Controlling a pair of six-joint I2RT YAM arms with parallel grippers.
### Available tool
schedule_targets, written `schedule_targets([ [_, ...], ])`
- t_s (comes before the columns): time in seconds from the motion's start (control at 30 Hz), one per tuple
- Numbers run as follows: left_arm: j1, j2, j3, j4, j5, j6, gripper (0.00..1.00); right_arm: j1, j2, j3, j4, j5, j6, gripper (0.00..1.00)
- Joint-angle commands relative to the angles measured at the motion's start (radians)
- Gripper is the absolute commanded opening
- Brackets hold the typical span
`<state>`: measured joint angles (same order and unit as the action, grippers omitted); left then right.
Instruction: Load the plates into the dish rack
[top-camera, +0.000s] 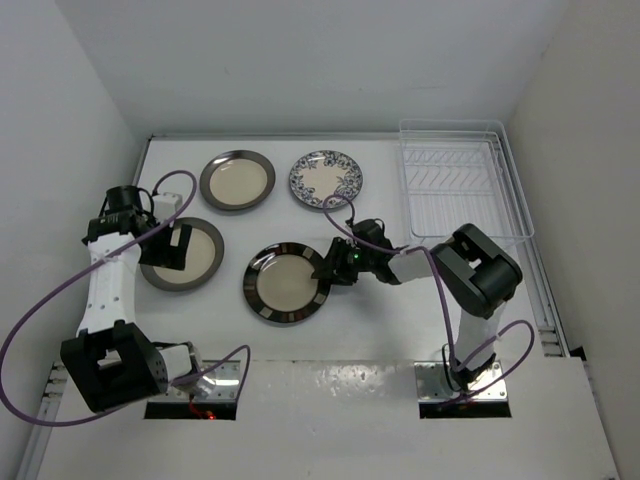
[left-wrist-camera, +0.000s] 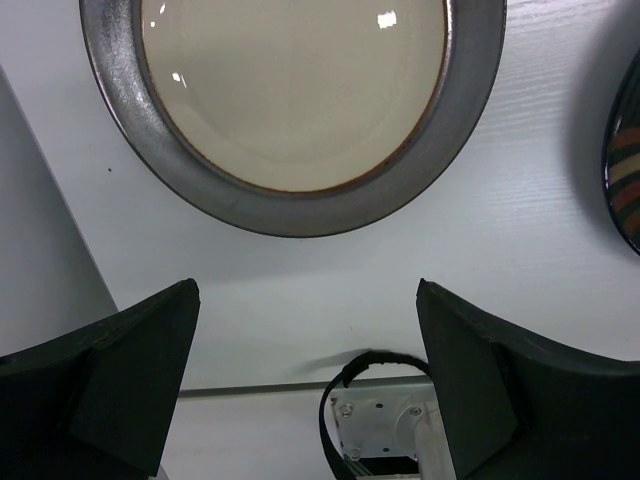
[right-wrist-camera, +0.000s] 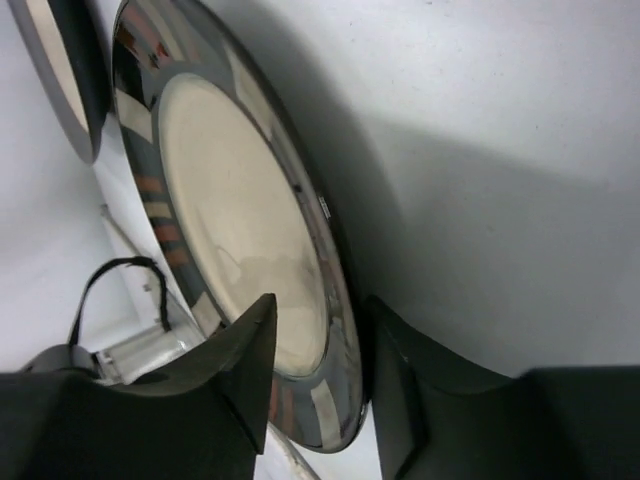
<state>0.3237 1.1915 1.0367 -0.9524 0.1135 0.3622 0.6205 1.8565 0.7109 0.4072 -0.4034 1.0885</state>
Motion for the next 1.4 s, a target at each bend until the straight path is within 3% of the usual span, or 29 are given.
schedule_targets([
  [0.0, 0.017, 0.006, 0.042, -0.003, 0.015, 0.007, 0.95, -0.007, 0.088, -0.039, -0.041, 0.052, -0.006, 0.40],
  [0.03, 0.017, 0.007, 0.042, -0.003, 0.015, 0.007, 0.95, -0.011, 0.093, -0.041, -0.039, 0.051, -0.006, 0.38],
  [0.1, 0.017, 0.007, 0.051, -0.003, 0.015, -0.002, 0.95, -0.018, 0.107, -0.045, -0.022, 0.037, -0.013, 0.14],
  [0.17, 0.017, 0.016, 0.060, -0.003, 0.015, -0.002, 0.95, -0.031, 0.102, -0.044, -0.021, 0.028, -0.028, 0.00],
  [0.23, 0.017, 0.016, 0.069, -0.003, 0.025, -0.002, 0.95, -0.044, 0.066, -0.030, -0.033, 0.003, -0.071, 0.00],
  [0.4, 0.017, 0.046, 0.098, -0.003, 0.037, -0.002, 0.95, -0.042, -0.084, 0.140, -0.296, 0.015, -0.271, 0.00],
  [0.57, 0.017, 0.066, 0.131, 0.018, 0.037, -0.002, 0.95, -0.076, -0.288, 0.249, -0.399, 0.098, -0.315, 0.00],
  [0.87, 0.017, 0.097, 0.161, 0.038, 0.067, -0.011, 0.95, -0.195, -0.391, 0.551, -0.553, 0.169, -0.424, 0.00],
  [1.03, 0.017, 0.106, 0.171, 0.047, 0.086, -0.020, 0.95, -0.307, -0.425, 0.740, -0.629, 0.303, -0.536, 0.00],
  [1.17, 0.008, 0.115, 0.180, 0.056, 0.086, -0.020, 0.95, -0.502, -0.433, 0.854, -0.686, 0.362, -0.602, 0.00],
  [1.37, -0.057, 0.175, 0.230, 0.089, 0.061, -0.020, 0.95, -0.697, -0.410, 0.978, -0.752, 0.445, -0.751, 0.00],
])
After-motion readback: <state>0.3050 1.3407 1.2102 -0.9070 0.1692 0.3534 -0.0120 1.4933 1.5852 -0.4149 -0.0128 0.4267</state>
